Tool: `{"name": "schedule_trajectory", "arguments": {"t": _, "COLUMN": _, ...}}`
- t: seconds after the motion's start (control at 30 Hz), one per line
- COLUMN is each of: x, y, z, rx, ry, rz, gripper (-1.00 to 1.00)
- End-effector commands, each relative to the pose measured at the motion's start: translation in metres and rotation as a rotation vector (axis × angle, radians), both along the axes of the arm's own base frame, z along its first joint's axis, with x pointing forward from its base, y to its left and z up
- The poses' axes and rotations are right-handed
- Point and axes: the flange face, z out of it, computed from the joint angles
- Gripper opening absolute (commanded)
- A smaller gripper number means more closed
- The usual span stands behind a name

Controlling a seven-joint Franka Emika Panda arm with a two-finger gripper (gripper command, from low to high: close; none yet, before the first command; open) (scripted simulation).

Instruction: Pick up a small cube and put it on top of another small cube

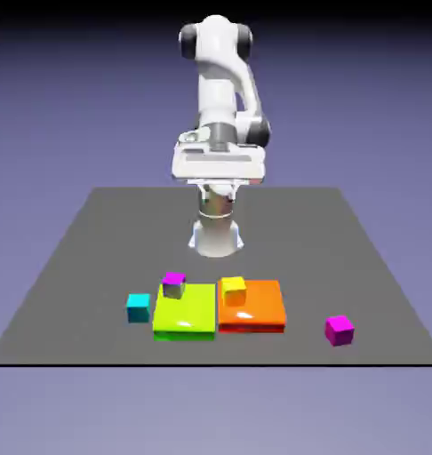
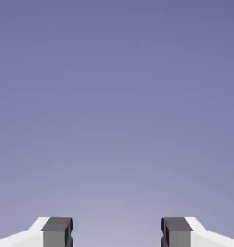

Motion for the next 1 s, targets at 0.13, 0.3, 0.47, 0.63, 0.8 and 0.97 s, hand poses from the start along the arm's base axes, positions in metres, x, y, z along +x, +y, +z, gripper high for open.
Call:
{"name": "schedule_trajectory", "arguments": {"t": 0.13, "x": 0.036, "y": 0.016, "z": -0.042, "rx": 0.224, "ry": 0.209, "rz": -0.162, "gripper": 0.00}}
{"name": "schedule_trajectory", "arguments": {"t": 0.3, "x": 0.065, "y": 0.043, "z": -0.092, "rx": 0.429, "ry": 0.431, "rz": -0.332, "gripper": 0.00}}
{"name": "schedule_trajectory", "arguments": {"t": 0.47, "x": 0.084, "y": 0.078, "z": -0.148, "rx": 0.614, "ry": 0.666, "rz": -0.512, "gripper": 0.00}}
{"name": "schedule_trajectory", "arguments": {"t": 0.63, "x": 0.093, "y": 0.122, "z": -0.206, "rx": 0.778, "ry": 0.911, "rz": -0.702, "gripper": 0.00}}
{"name": "schedule_trajectory", "arguments": {"t": 0.8, "x": 0.092, "y": 0.170, "z": -0.266, "rx": 0.919, "ry": 1.164, "rz": -0.902, "gripper": 0.00}}
{"name": "schedule_trajectory", "arguments": {"t": 0.97, "x": 0.087, "y": 0.207, "z": -0.313, "rx": 0.990, "ry": 1.310, "rz": -1.019, "gripper": 0.00}}
